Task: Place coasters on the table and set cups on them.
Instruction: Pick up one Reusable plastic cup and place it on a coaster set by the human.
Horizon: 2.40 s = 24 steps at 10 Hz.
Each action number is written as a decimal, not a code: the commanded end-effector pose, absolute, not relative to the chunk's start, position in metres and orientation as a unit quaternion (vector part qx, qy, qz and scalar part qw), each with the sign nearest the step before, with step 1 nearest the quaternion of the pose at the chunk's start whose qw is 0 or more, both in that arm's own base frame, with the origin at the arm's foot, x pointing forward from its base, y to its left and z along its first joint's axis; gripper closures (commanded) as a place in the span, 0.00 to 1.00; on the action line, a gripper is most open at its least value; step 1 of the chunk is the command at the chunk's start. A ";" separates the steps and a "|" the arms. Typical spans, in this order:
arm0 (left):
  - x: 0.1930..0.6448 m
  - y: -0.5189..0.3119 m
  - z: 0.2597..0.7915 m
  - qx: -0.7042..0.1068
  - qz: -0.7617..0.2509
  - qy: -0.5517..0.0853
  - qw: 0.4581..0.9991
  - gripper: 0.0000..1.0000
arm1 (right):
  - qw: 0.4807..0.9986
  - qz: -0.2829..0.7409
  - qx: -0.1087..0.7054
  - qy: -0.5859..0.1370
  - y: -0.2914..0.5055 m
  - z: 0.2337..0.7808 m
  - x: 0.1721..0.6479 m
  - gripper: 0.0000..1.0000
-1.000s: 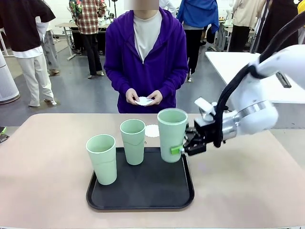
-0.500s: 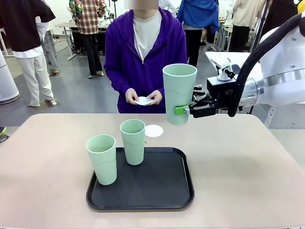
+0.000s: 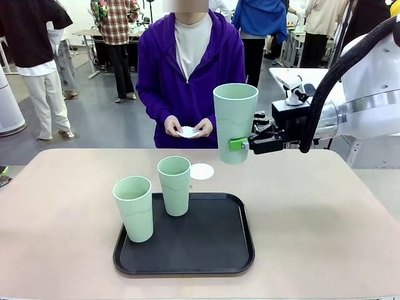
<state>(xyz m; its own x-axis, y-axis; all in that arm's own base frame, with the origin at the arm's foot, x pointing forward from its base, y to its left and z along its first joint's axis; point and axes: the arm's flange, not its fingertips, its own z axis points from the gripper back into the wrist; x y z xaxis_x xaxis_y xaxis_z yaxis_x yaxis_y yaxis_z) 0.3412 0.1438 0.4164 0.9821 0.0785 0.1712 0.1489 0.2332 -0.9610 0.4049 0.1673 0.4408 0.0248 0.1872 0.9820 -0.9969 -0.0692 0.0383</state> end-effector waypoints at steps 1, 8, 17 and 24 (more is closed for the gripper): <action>0.340 0.145 0.418 -0.623 -0.027 -0.097 0.776 0.00 | 0.534 0.554 0.477 -0.425 0.167 0.441 0.405 0.18; 0.340 0.145 0.418 -0.623 -0.027 -0.097 0.776 0.00 | 0.526 0.555 0.476 -0.435 0.191 0.407 0.563 0.18; 0.340 0.145 0.418 -0.623 -0.027 -0.097 0.776 0.00 | 0.530 0.521 0.506 -0.437 0.232 0.322 0.653 0.18; 0.340 0.145 0.418 -0.623 -0.027 -0.097 0.776 0.00 | 0.531 0.529 0.501 -0.433 0.232 0.311 0.644 0.18</action>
